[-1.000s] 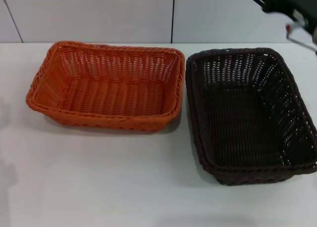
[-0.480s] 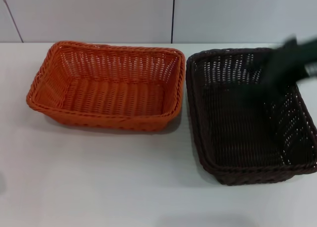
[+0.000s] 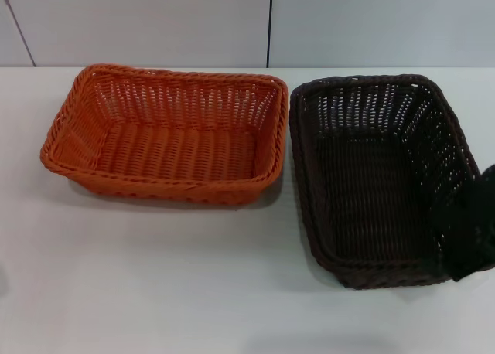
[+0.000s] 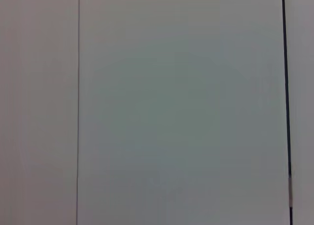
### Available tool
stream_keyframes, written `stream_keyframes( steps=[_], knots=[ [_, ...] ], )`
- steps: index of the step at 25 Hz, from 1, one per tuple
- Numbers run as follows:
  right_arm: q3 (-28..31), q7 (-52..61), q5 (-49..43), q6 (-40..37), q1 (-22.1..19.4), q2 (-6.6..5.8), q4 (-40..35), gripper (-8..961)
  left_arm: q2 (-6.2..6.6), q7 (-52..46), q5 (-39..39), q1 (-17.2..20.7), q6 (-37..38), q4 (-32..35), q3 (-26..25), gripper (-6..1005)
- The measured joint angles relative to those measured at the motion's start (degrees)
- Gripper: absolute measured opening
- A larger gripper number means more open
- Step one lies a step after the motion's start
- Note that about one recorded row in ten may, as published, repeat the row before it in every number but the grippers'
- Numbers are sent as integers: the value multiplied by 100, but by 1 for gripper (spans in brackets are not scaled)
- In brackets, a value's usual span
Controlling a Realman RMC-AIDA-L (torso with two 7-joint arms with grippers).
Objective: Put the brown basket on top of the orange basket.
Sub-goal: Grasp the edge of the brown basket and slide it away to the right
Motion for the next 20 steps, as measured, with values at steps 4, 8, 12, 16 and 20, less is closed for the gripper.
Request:
stream_keyframes(
  steps=[4, 8, 12, 16, 20],
  knots=[
    [-21, -221, -337, 124, 90, 68, 414, 700, 0, 7, -8, -8, 9, -42, 61, 754],
    [-334, -415, -549, 578, 249, 119, 1189, 699, 0, 11, -10, -1, 15, -70, 92, 754],
    [-566, -444, -759, 841, 334, 154, 1547, 697, 0, 12, -12, 6, 20, -88, 125, 754],
    [-875, -456, -797, 1072, 381, 199, 1799, 695, 10, 14, -12, -2, 24, -99, 131, 754],
    [-1199, -414, -838, 1328, 343, 217, 1841, 693, 16, 16, -3, -9, 58, -103, 121, 754]
  ],
)
